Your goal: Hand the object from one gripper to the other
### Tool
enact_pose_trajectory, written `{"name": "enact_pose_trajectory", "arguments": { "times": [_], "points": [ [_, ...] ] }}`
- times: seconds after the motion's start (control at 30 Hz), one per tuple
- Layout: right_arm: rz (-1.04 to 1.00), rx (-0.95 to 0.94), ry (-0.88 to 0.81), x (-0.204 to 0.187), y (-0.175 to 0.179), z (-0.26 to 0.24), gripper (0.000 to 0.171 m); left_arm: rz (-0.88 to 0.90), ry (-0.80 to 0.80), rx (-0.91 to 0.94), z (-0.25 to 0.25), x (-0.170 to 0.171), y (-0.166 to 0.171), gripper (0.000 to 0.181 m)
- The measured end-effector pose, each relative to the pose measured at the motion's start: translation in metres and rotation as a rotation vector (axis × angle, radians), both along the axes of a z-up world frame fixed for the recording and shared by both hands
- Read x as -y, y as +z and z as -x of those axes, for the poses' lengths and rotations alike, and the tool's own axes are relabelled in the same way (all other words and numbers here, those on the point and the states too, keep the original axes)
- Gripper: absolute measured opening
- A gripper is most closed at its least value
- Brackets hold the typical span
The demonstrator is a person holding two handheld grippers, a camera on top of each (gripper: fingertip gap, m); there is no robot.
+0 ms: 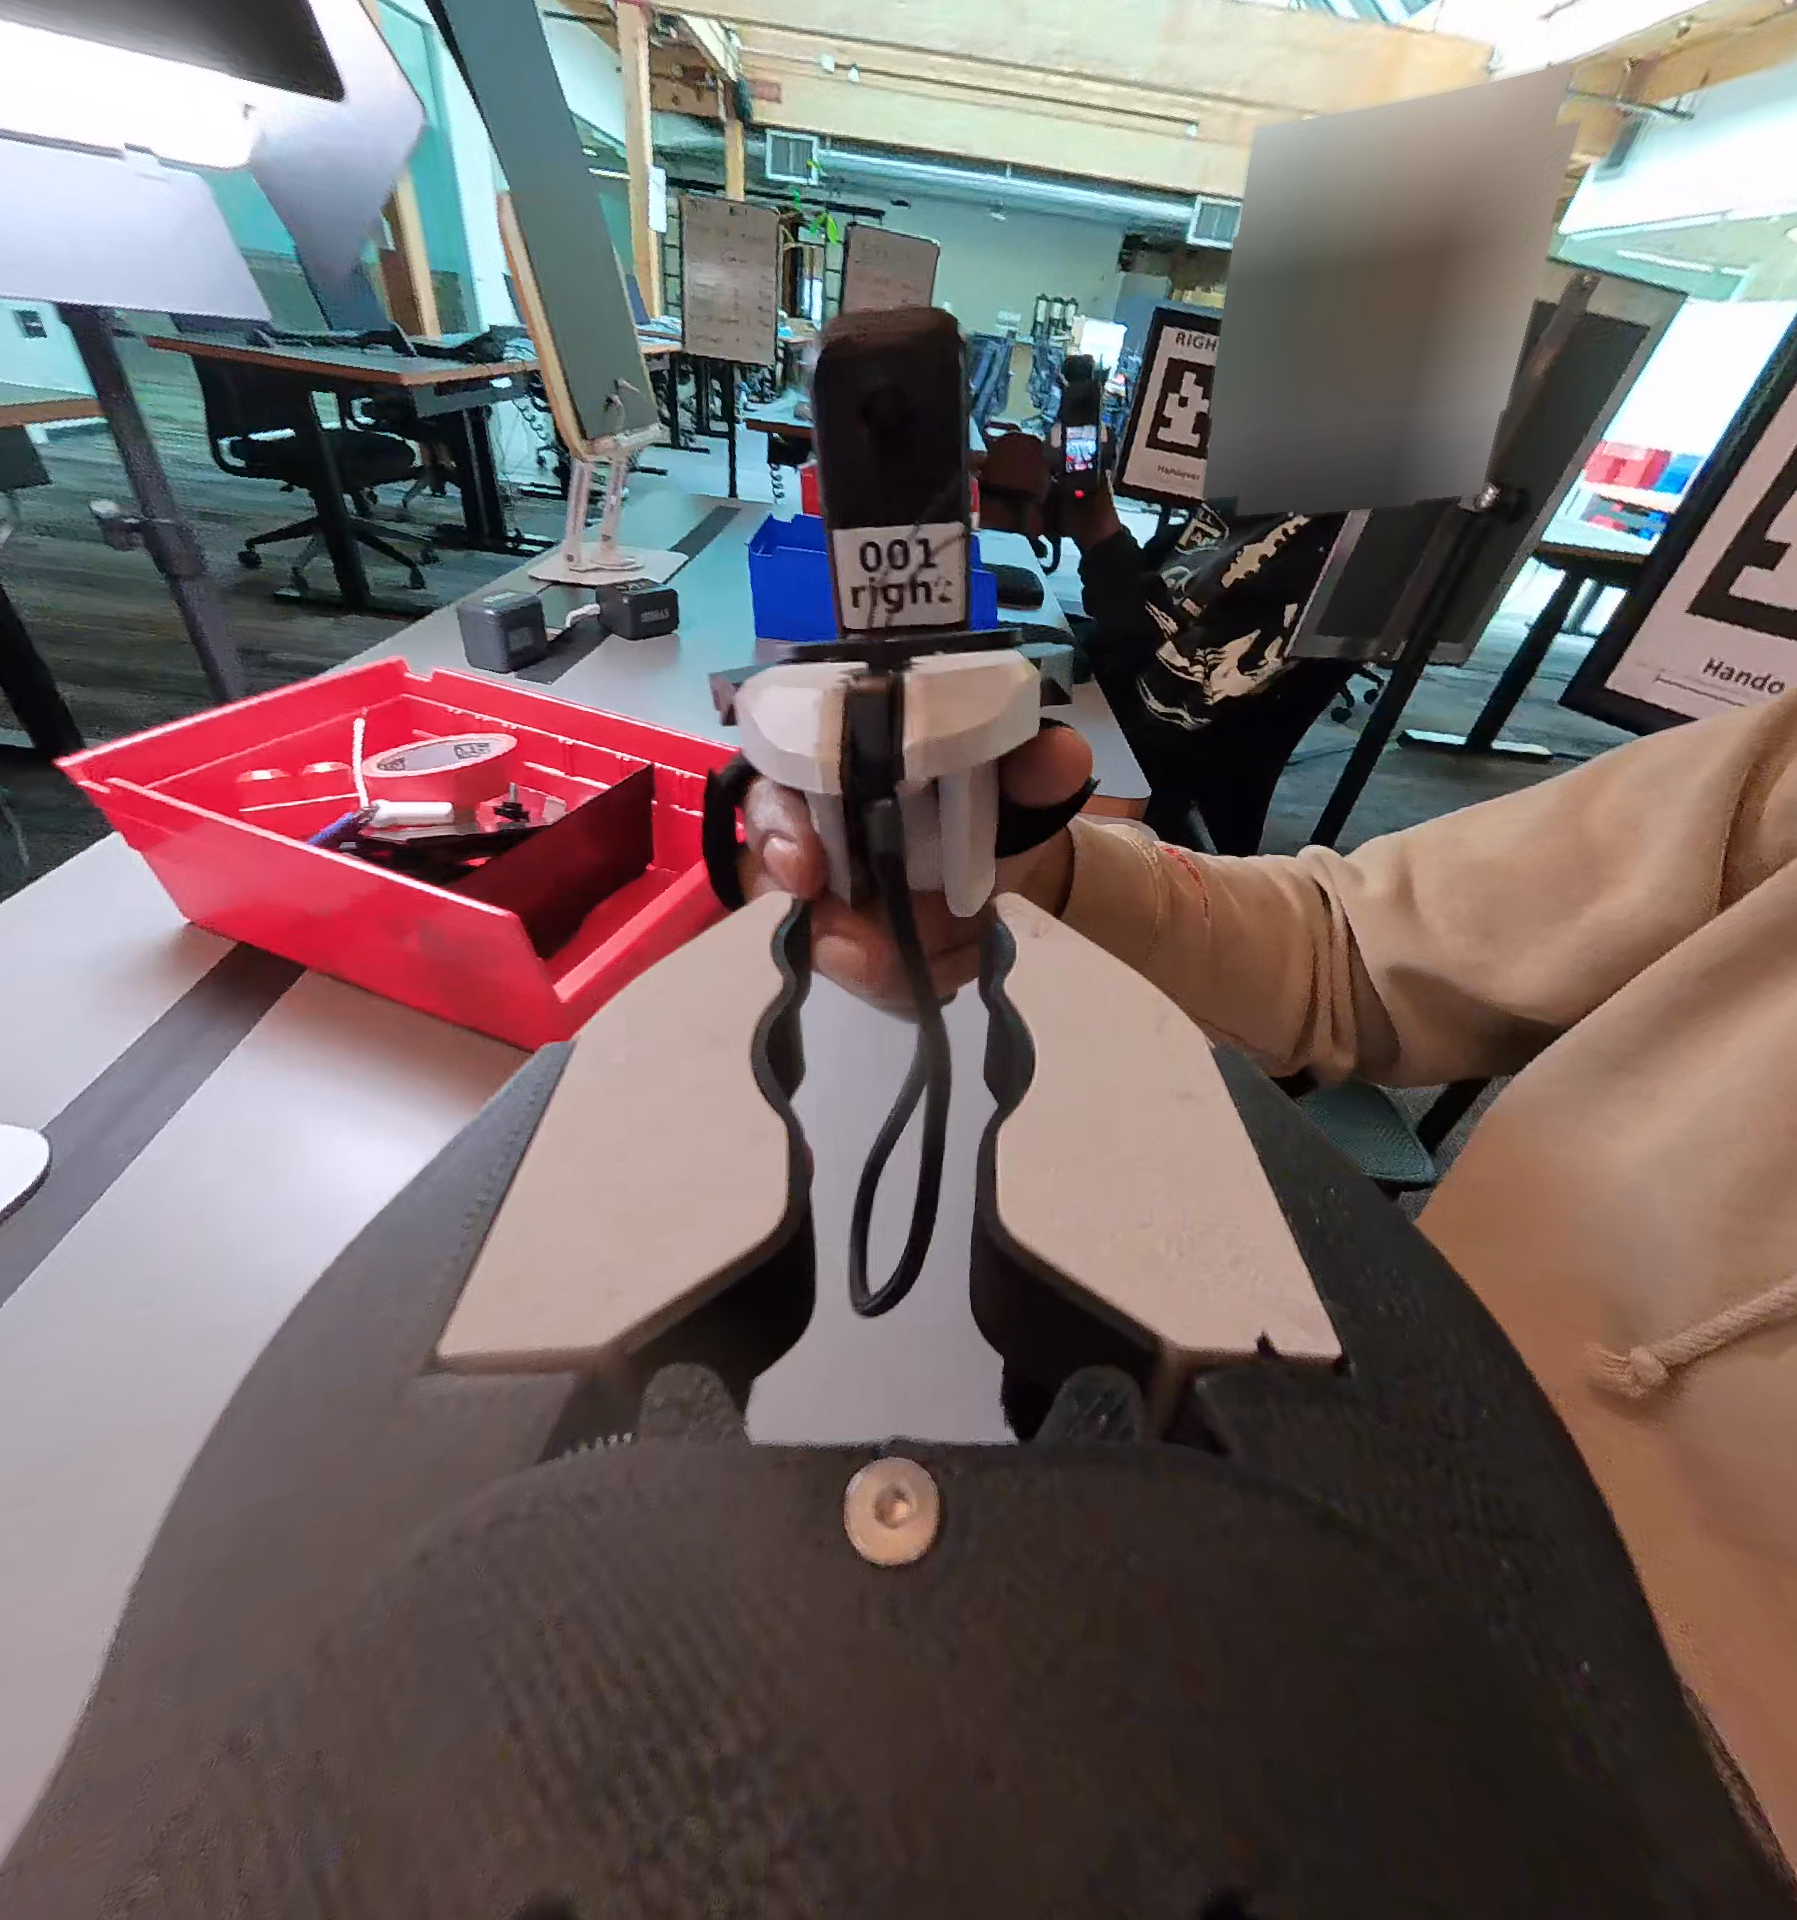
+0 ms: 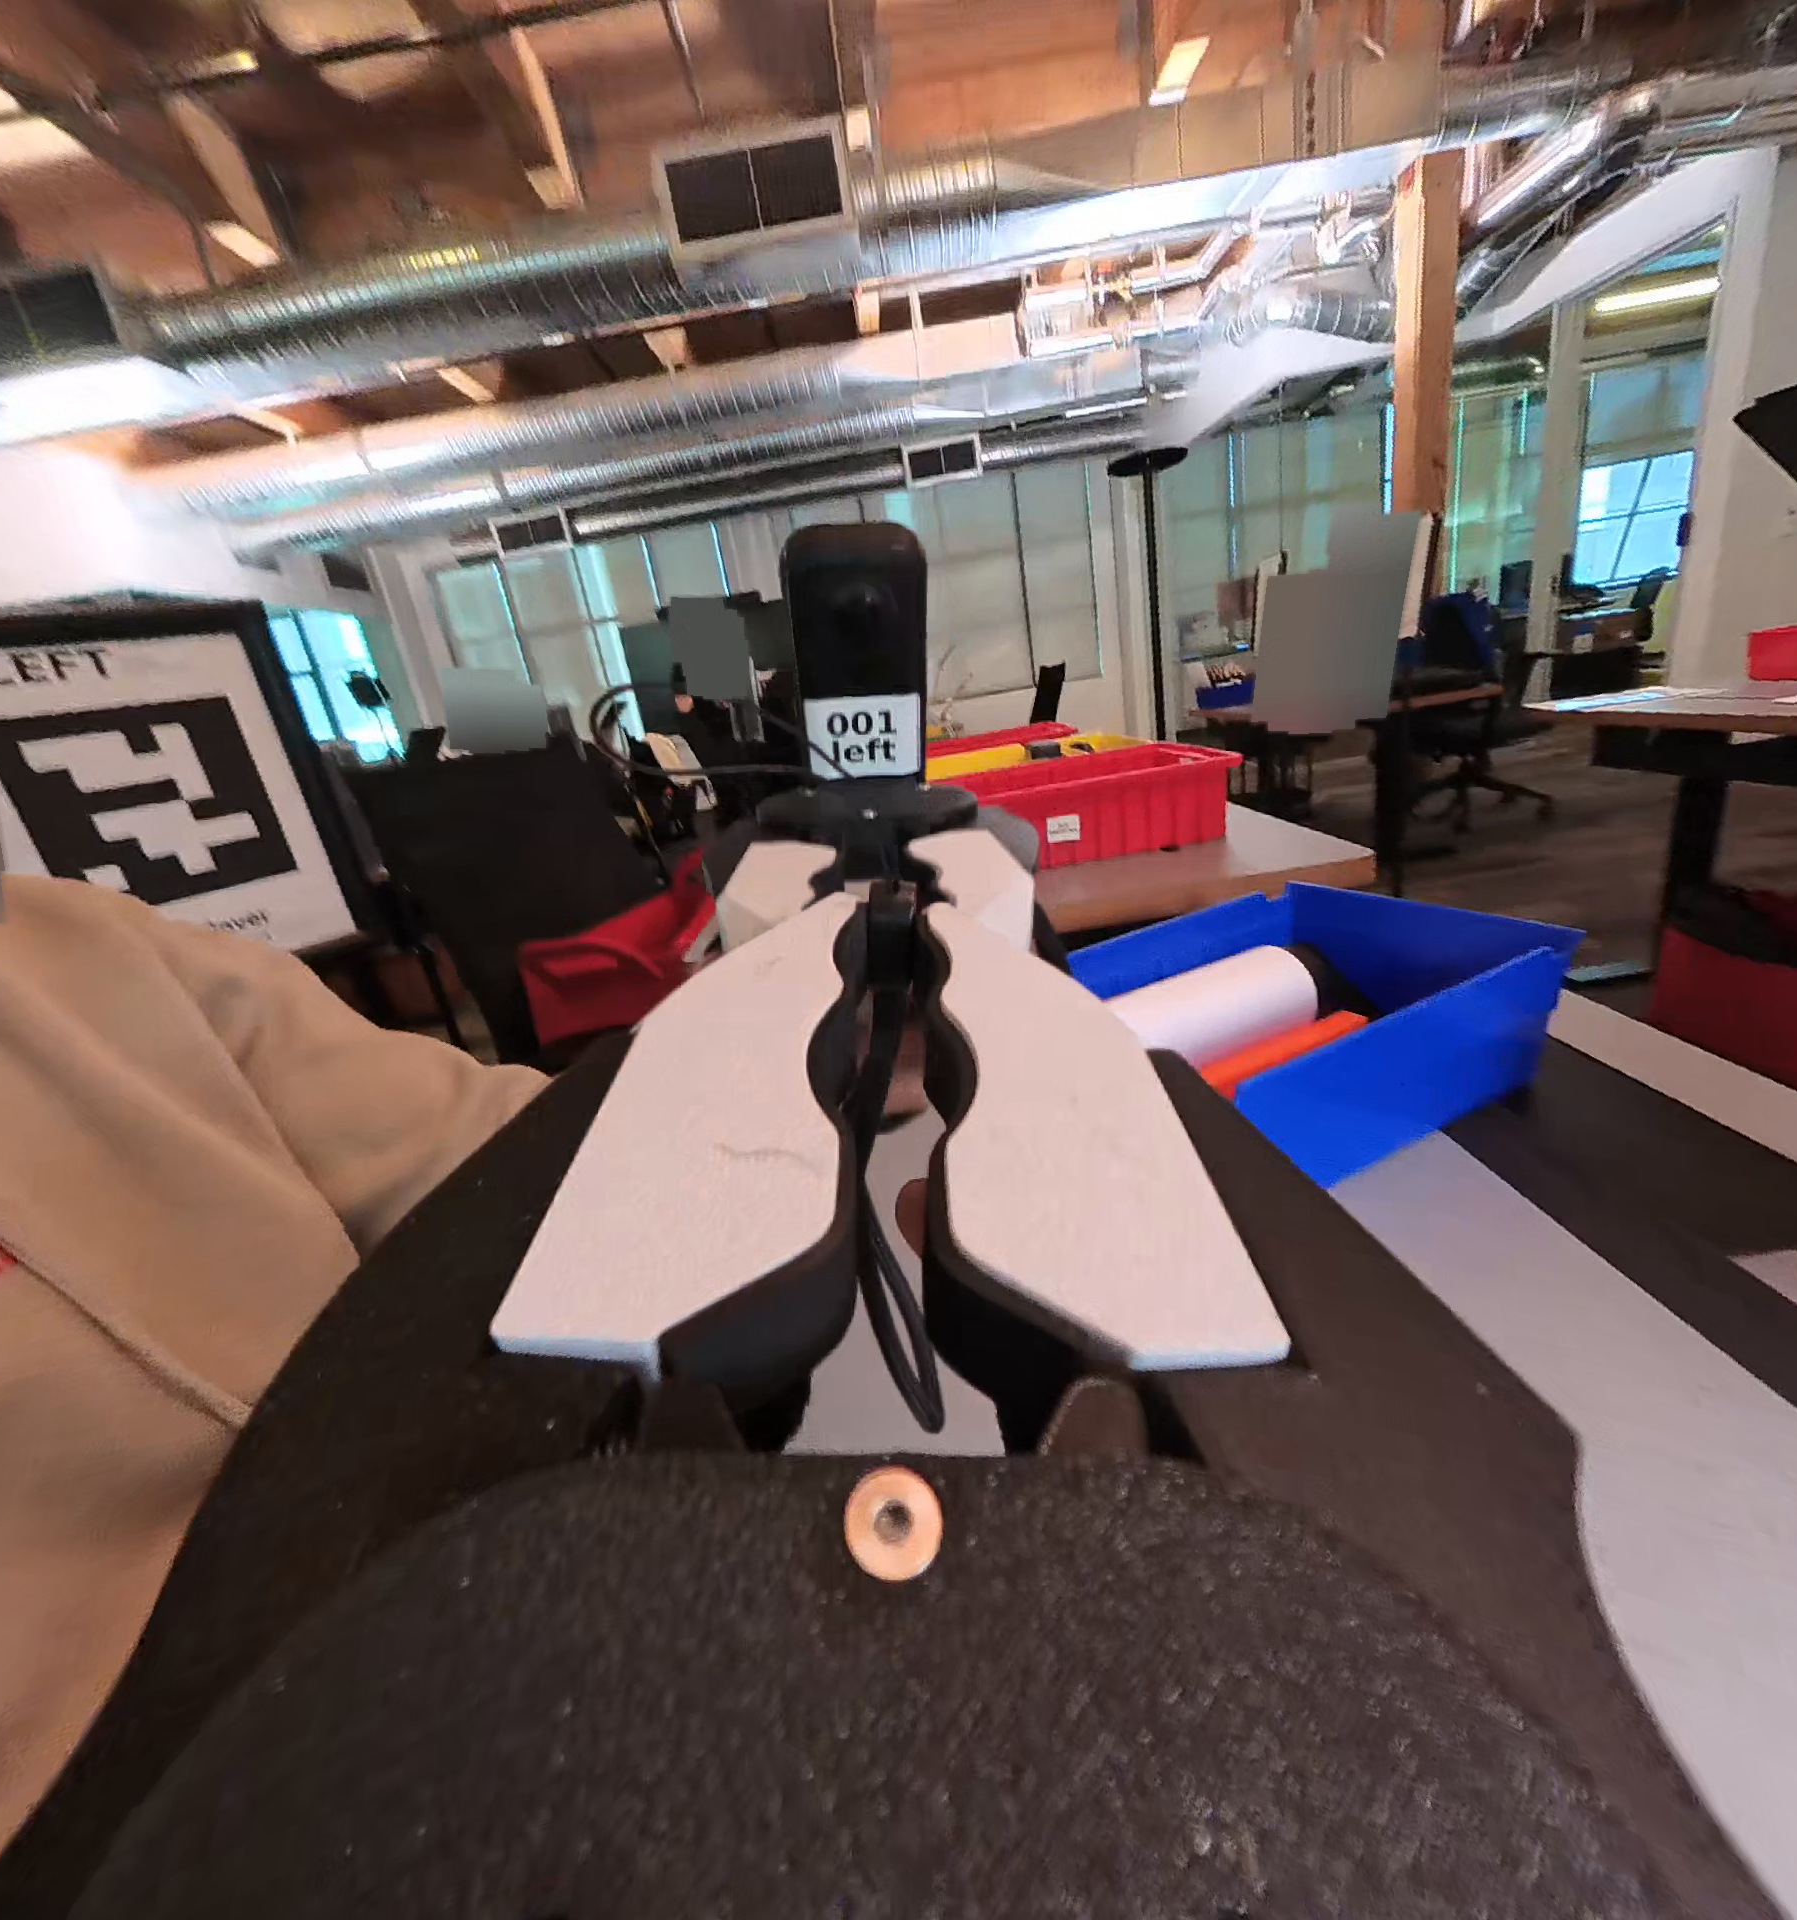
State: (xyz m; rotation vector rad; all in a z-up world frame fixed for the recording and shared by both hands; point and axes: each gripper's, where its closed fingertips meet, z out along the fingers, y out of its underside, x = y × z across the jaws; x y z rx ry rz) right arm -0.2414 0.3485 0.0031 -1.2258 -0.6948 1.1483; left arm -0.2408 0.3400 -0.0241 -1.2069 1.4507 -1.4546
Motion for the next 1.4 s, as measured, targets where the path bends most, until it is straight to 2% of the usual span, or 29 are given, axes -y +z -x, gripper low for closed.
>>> {"name": "enact_pose_trajectory", "arguments": {
  "times": [0.27, 0.83, 1.0, 1.2, 1.3, 1.4],
  "points": [
    [0.028, -0.012, 0.019, -0.004, -0.007, 0.007, 0.007, 0.058, 0.018, 0.065, -0.011, -0.003, 0.001, 0.006],
    [0.082, 0.062, -0.003, -0.02, -0.031, 0.0, 0.007, 0.124, 0.004, -0.01, -0.016, -0.018, -0.021, 0.006],
    [0.096, 0.075, -0.026, -0.024, -0.032, -0.009, 0.013, 0.153, -0.001, -0.015, -0.016, -0.021, -0.023, 0.006],
    [0.046, 0.164, -0.074, -0.022, -0.032, -0.008, 0.007, 0.18, -0.014, 0.007, -0.016, -0.021, -0.022, 0.006],
    [0.099, 0.169, -0.062, -0.02, -0.029, -0.01, 0.007, 0.13, -0.006, -0.004, -0.017, -0.019, -0.026, 0.015],
    [0.144, 0.178, -0.06, -0.02, -0.027, -0.014, 0.007, 0.094, -0.023, -0.068, -0.017, -0.014, -0.036, 0.016]
  ]
}}
